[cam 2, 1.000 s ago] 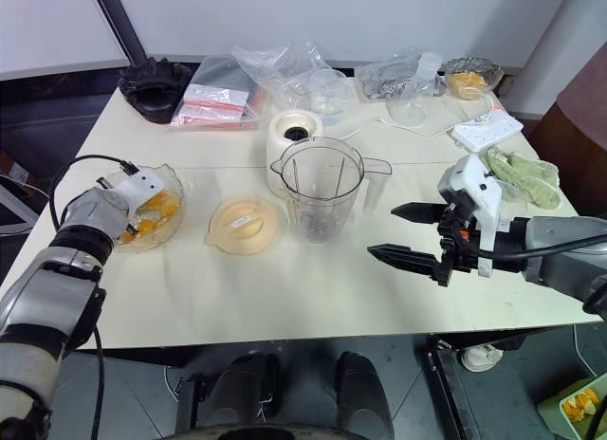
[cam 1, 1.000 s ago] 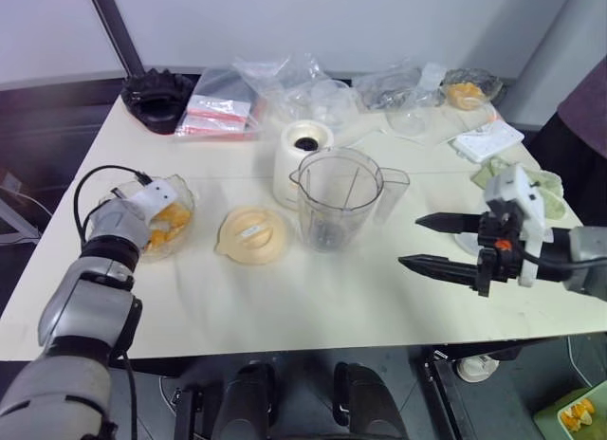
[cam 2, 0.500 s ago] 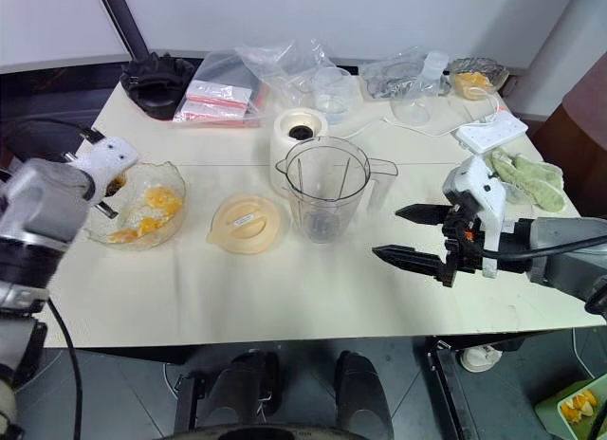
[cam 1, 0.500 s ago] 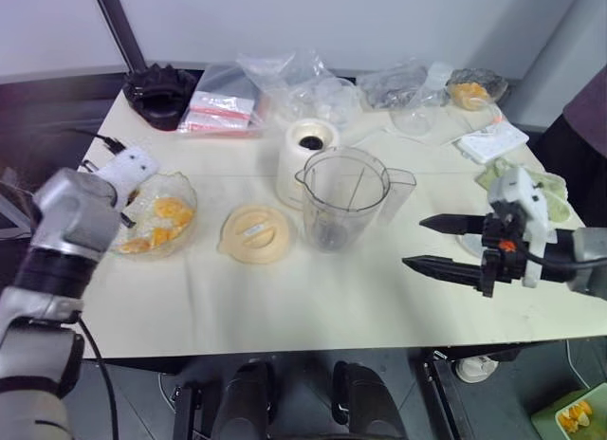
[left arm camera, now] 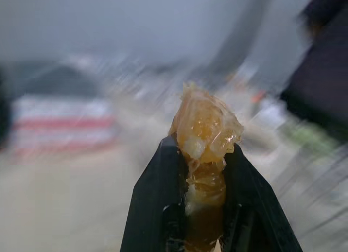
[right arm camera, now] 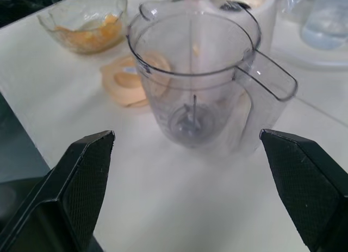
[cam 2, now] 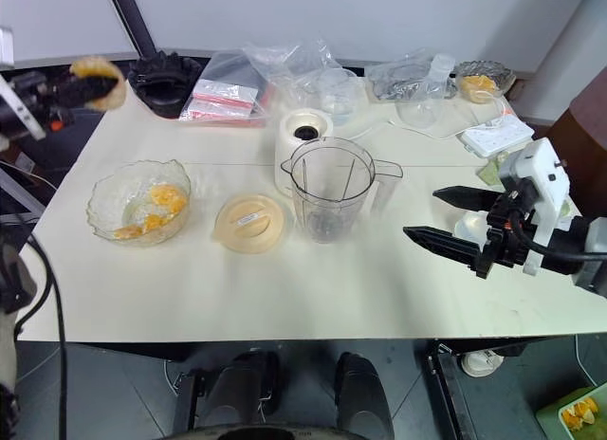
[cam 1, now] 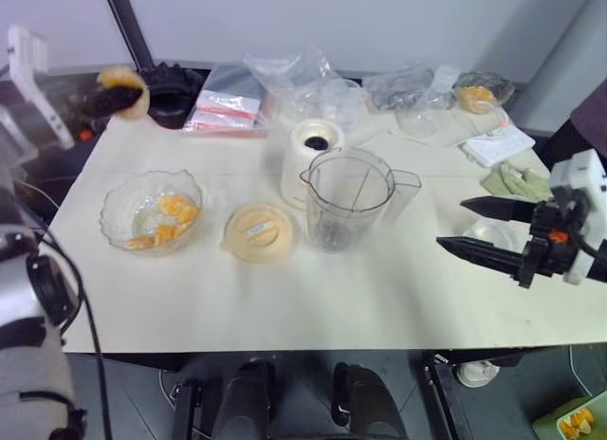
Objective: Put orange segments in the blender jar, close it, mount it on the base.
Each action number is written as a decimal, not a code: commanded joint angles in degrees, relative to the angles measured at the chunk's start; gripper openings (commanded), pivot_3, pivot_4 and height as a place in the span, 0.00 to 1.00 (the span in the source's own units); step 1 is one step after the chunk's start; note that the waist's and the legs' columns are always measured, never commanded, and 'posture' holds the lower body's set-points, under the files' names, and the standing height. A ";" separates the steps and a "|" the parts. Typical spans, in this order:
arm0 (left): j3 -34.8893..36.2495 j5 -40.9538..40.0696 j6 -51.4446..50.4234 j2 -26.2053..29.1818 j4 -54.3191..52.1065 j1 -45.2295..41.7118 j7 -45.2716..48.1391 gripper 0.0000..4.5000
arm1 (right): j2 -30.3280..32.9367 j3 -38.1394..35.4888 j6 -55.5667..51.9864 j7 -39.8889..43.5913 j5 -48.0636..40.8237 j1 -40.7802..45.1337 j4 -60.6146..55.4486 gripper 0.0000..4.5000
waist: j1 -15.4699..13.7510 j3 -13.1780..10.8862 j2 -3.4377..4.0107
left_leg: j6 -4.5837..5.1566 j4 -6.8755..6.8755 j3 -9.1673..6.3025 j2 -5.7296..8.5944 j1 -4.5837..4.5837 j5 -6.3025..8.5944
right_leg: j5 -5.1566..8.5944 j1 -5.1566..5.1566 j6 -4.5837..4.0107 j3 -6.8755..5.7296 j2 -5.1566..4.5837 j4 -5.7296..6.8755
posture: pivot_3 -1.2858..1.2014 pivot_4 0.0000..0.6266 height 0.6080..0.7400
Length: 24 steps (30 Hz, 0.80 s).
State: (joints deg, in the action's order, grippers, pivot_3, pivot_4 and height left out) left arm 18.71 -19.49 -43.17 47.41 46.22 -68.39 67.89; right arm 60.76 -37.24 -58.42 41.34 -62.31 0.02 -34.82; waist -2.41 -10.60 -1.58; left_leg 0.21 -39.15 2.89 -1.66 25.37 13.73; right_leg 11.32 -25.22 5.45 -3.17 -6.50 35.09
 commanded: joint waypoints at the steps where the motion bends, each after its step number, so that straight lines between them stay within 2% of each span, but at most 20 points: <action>1: -2.14 -2.00 -0.33 -2.86 2.19 -5.94 2.87 0.13 | -2.11 -3.69 0.10 -3.20 -2.78 -1.16 -3.30 1.00 | 0.02 -0.01 -0.01 | 0.00 0.00 0.00 0.00 0.00 0.00 | 0.00 0.01 0.00 0.00 0.00 0.00 | 0.52 0.24 1.00; 6: -7.18 -1.97 0.26 -9.02 1.18 -11.79 6.73 0.13 | -4.11 -3.89 0.66 -7.51 -5.12 -2.64 -5.79 1.00 | 0.19 -0.02 -0.03 | 0.00 -0.02 0.00 0.00 0.01 -0.01 | 0.00 0.00 -0.01 0.00 0.01 0.01 | 0.52 0.24 1.00; 15: -18.78 1.16 2.28 -27.45 -2.14 -16.40 5.86 0.13 | -4.29 -3.96 1.41 -10.55 -6.02 -4.64 -7.38 1.00 | 0.12 -0.02 -0.01 | 0.01 -0.02 -0.03 0.01 0.01 -0.01 | 0.00 0.01 -0.01 0.02 0.03 0.01 | 0.52 0.24 1.00; 19: -24.41 4.89 4.24 -32.18 -2.27 -16.53 4.37 0.13 | -4.24 -3.11 1.51 -12.11 -7.28 -4.67 -8.59 1.00 | 0.45 -0.05 0.02 | 0.02 -0.01 -0.04 0.01 0.02 -0.01 | 0.00 -0.03 -0.01 0.03 0.05 0.00 | 0.52 0.24 1.00; 24: -29.83 7.68 7.22 -34.30 -4.57 -13.67 6.51 0.13 | -4.78 -2.19 1.98 -13.46 -7.57 -5.59 -9.49 1.00 | 0.20 -0.06 0.06 | 0.02 0.00 -0.12 -0.06 0.02 -0.01 | 0.01 -0.06 -0.02 0.02 0.18 0.03 | 0.52 0.24 1.00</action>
State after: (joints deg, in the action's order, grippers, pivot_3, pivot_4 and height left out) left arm -10.12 -12.79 -37.81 13.06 44.21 -82.12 73.46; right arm 56.22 -38.88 -57.63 28.24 -68.96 -5.47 -42.75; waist -2.21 -10.65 -1.53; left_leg 0.23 -39.15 2.76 -1.72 25.38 13.72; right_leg 11.33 -25.27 5.42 -3.15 -6.32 35.12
